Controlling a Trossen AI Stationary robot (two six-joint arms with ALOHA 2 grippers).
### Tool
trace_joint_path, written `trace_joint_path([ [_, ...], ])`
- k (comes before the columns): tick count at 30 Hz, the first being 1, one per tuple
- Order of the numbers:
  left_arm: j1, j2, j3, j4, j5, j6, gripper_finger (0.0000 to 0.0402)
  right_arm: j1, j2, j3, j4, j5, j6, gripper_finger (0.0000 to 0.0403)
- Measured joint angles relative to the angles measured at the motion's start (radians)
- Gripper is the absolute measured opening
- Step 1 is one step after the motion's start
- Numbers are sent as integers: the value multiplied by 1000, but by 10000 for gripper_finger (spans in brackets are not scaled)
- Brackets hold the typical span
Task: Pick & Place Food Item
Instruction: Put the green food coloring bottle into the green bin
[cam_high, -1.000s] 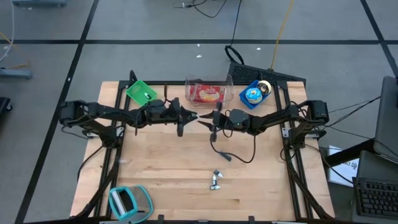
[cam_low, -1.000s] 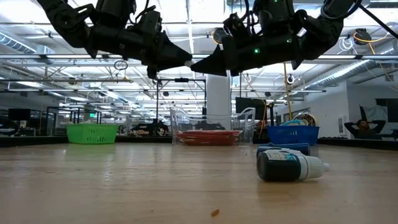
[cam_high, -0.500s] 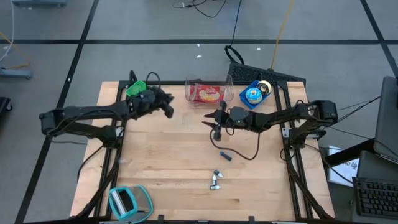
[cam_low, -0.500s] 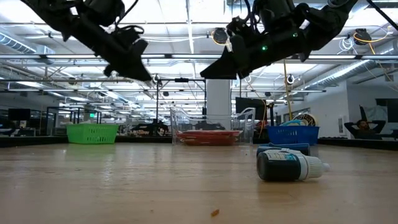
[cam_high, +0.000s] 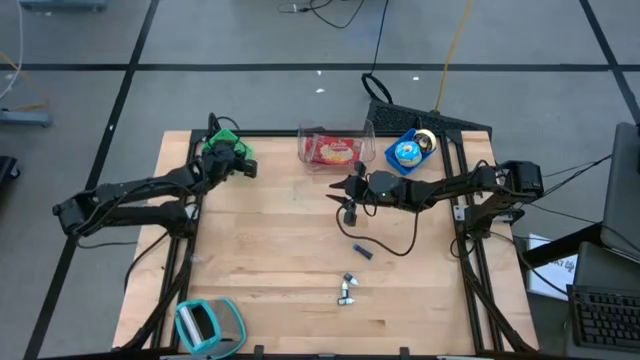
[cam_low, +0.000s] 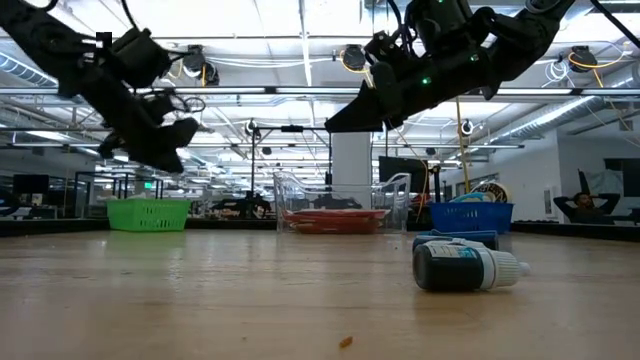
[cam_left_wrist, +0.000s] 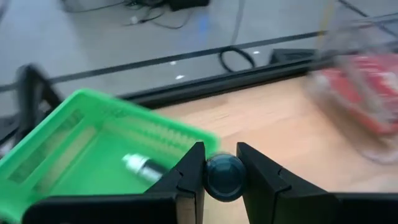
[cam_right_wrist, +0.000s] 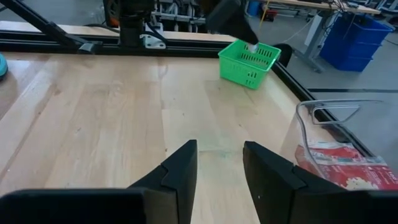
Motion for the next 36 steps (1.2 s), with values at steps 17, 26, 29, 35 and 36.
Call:
trace_joint_path([
  [17, 79, -8, -41, -160, -87, -122, 82, -5, 0, 0, 1, 0, 1, 118],
  [26, 95, -8, -41, -185, -87, -121, 86, -5, 0, 0, 1, 0, 1, 118],
  [29, 95, -8, -41, -185, -87, -121, 87, -5, 0, 0, 1, 0, 1, 118],
  [35, 95, -8, -41, -189, -86, -135, 88, -4, 0, 0, 1, 0, 2, 118],
  [36, 95, -8, -41, -191, -86, -135, 88, -4, 0, 0, 1, 0, 2, 118],
])
